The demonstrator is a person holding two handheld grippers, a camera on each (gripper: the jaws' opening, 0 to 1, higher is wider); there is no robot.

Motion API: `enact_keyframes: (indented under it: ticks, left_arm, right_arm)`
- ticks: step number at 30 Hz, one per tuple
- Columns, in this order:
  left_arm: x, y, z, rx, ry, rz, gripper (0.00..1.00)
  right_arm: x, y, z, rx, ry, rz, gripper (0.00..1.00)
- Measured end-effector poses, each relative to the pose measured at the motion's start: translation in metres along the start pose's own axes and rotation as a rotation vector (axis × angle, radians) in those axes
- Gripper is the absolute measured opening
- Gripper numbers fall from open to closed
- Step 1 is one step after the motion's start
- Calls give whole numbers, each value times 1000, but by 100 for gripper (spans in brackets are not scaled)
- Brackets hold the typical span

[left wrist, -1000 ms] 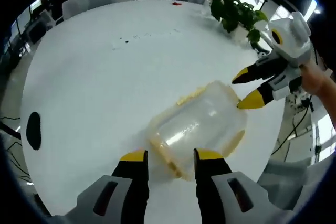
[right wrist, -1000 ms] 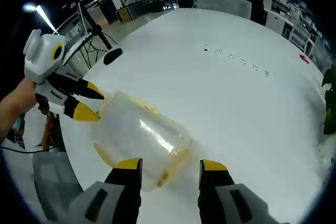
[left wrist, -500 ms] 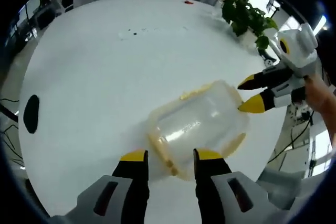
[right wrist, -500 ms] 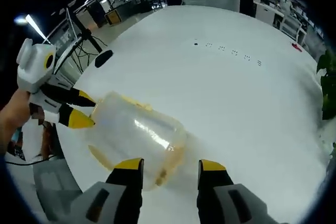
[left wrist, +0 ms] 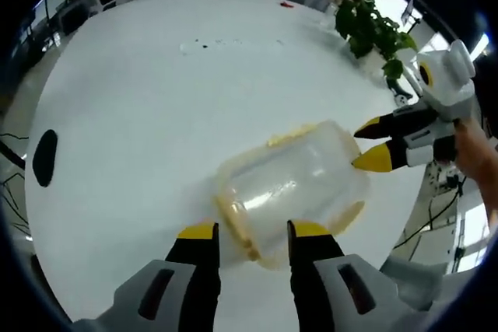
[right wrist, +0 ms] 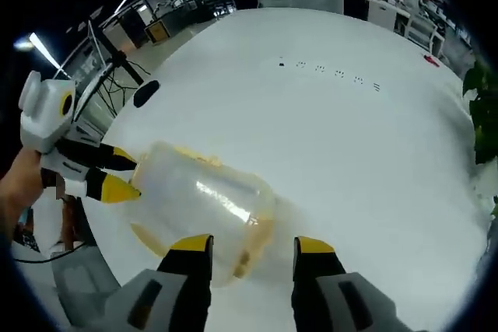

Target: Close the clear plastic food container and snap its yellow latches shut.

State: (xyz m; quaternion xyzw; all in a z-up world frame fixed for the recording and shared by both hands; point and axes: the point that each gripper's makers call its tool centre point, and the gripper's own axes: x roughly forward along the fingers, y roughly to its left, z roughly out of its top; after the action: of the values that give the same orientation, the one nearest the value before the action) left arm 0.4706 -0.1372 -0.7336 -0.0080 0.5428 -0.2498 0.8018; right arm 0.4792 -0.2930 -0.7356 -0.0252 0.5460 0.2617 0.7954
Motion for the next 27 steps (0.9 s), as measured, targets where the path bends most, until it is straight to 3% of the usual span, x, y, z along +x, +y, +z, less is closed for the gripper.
enact_keyframes:
  ticks: [11, 27]
  left_arm:
    - [1, -2, 0, -22, -8, -12, 30]
    - [2, -2, -1, -52, -25, -39, 30]
  right_arm:
    - [1, 2, -2, 50, -9, 25, 36]
    - [2, 13, 0, 3, -16, 90, 26]
